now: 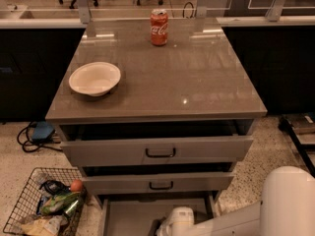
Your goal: Pick rxbar blueberry from bottom drawer and place on counter
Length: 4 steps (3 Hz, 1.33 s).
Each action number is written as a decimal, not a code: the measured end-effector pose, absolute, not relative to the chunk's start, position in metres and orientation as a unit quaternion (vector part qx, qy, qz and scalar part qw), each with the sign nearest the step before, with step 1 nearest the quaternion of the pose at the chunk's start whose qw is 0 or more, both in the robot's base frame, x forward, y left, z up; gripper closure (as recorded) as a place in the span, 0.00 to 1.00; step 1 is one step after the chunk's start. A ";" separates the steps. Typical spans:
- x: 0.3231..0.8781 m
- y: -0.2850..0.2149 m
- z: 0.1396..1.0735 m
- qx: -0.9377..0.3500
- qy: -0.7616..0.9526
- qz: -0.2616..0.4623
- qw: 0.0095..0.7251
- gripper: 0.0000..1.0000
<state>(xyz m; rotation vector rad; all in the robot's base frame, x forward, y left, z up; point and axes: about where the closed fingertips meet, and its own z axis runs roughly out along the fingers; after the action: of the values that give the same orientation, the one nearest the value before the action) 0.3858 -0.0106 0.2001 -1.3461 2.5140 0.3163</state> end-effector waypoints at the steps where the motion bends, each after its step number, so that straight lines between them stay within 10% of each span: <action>1: 0.393 -0.010 0.184 -0.469 0.869 0.100 0.126 0.00; 4: 0.413 -0.019 0.133 -0.458 0.872 0.131 0.113 0.00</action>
Offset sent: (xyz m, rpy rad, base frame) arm 0.0222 -0.0027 -0.0558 -0.0031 0.0412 0.0127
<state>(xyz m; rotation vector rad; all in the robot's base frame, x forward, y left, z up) 0.4126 -0.0189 0.1332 -1.3443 2.5573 0.3843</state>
